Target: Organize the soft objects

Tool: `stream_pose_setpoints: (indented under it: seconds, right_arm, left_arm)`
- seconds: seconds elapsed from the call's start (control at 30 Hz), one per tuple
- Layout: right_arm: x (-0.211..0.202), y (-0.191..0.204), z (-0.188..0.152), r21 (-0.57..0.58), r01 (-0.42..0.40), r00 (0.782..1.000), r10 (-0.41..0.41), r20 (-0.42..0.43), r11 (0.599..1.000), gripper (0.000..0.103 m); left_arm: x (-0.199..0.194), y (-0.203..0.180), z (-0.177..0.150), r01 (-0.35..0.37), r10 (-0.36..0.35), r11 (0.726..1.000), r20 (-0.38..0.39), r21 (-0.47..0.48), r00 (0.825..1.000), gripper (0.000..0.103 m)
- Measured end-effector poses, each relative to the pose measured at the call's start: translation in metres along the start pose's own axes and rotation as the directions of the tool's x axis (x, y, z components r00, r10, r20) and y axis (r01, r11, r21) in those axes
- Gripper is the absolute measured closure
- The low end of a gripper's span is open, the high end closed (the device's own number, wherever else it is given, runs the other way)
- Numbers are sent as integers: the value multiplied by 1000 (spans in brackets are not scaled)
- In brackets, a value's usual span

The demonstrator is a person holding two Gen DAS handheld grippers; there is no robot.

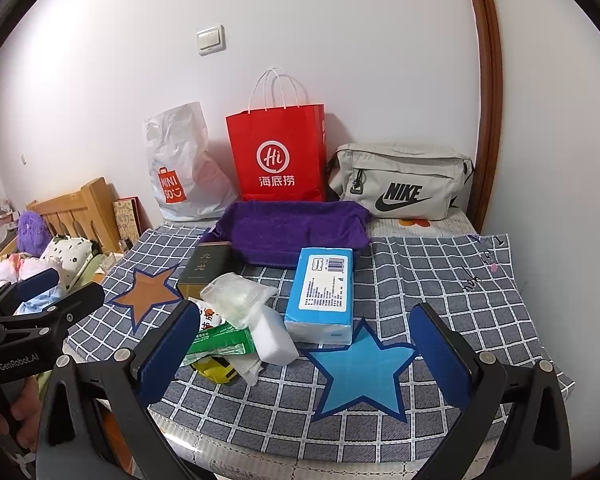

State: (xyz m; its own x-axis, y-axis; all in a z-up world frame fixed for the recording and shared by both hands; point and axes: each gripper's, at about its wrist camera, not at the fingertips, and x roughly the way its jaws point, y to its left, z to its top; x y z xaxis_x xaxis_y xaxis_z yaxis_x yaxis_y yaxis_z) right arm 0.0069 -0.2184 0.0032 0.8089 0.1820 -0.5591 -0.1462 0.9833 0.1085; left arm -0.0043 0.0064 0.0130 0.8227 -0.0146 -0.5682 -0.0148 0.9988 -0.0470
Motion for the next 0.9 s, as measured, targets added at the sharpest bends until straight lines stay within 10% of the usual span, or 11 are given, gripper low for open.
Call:
stream_pose_setpoints:
  seconds: [0.9]
  right_arm:
    - [-7,4,0,-13,1,1000,-1,12,1000,0]
  left_arm:
    - [0,-1,-1,-2,2,1000,2,3,1000,0]
